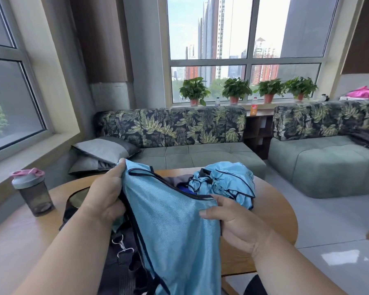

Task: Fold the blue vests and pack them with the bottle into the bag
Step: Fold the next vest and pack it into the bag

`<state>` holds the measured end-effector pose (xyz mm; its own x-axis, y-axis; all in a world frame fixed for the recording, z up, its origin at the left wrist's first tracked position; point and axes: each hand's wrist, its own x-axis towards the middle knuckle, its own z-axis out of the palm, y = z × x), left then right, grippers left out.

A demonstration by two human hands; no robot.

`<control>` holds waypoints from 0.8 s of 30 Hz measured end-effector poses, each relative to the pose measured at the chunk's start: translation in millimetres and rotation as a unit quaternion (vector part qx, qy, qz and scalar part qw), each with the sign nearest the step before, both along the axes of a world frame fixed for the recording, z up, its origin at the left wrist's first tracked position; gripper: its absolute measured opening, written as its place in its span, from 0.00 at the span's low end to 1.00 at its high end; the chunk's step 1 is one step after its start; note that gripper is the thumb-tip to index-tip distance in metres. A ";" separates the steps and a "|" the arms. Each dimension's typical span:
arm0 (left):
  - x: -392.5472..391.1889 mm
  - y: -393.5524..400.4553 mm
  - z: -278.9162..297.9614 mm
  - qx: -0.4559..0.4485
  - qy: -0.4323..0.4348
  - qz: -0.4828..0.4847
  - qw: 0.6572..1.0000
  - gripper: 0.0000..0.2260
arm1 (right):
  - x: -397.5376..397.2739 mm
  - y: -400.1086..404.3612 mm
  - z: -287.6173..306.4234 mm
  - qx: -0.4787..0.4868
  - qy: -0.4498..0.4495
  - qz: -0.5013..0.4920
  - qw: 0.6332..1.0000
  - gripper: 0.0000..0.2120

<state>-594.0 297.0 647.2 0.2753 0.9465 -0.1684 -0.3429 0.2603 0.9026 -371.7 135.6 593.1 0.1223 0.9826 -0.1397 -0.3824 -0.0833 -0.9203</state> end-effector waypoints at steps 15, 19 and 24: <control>16.4 -38.4 -46.8 -0.038 -0.001 -0.168 0.985 0.28 | -17.0 5.7 18.1 0.055 0.121 0.048 0.990 0.17; 20.0 -64.3 -60.1 -0.090 0.012 -0.255 0.963 0.34 | -19.6 10.3 33.0 0.084 0.183 0.020 0.979 0.19; 21.7 -79.2 -67.2 -0.099 0.008 -0.262 0.960 0.30 | -18.6 14.9 42.1 0.077 0.156 0.003 0.985 0.21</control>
